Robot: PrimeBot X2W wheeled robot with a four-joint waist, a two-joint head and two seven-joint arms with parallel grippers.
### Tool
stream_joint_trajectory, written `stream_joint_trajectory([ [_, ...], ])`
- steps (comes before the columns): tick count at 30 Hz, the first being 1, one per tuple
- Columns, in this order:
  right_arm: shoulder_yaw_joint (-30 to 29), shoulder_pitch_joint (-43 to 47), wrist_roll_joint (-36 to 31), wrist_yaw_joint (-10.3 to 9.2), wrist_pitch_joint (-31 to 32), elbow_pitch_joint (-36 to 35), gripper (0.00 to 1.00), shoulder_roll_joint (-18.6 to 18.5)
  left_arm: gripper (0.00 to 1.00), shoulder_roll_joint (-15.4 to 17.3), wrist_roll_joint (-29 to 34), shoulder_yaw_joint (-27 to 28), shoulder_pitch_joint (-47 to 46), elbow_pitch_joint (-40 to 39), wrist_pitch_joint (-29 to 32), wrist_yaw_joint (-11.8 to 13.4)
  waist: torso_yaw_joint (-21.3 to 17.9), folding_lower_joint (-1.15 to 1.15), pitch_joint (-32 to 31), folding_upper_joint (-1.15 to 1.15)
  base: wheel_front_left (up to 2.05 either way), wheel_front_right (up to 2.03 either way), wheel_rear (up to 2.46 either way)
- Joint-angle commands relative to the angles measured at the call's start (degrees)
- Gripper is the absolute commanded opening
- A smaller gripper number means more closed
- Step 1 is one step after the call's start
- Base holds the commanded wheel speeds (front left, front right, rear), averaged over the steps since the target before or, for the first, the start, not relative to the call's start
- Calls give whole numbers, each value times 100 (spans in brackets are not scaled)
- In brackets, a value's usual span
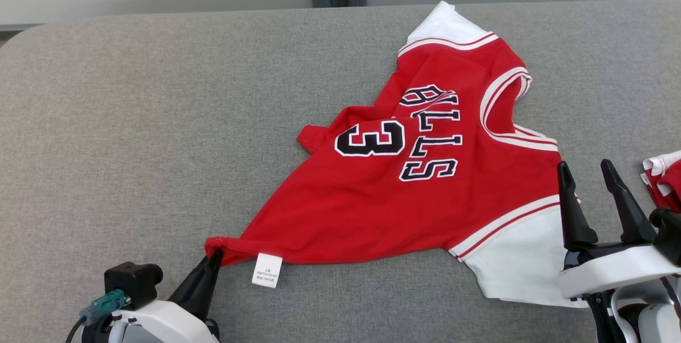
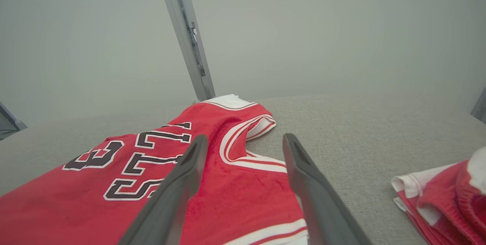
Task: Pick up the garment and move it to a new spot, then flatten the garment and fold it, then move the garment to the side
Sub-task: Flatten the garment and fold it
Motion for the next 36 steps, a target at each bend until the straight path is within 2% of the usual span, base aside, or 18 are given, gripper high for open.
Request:
stream_joint_trajectory([
  [1,-15,-43,-56,-2,42,-26,100,-27,100,-18,-45,47,-68,142,-52,43,24,0,-41,0,0,0,0],
  [6,-88,22,-77,-2,94,-118,100,-28,100,-35,-3,157,-121,395,-164,201,25,0,-170,0,0,0,0],
  [10,-256,80,-97,-2,94,-207,100,-27,100,-18,76,440,-176,420,-475,490,9,0,-262,0,0,0,0],
  [15,-426,56,-147,-2,90,-328,100,-27,100,-10,158,769,-336,166,-828,800,-50,0,-411,0,0,0,0],
  [20,-449,26,-225,-2,103,-414,100,-27,100,-41,287,856,-536,-148,-1072,932,-111,0,-546,0,0,0,0],
  [28,22,91,-343,-2,154,-341,100,-31,100,-16,683,800,-710,-544,-1371,1150,-274,0,-801,0,0,0,0],
  [36,295,316,-282,-2,42,-238,100,-28,100,34,785,626,-85,-690,-1244,1301,-325,0,-1054,0,0,0,0],
])
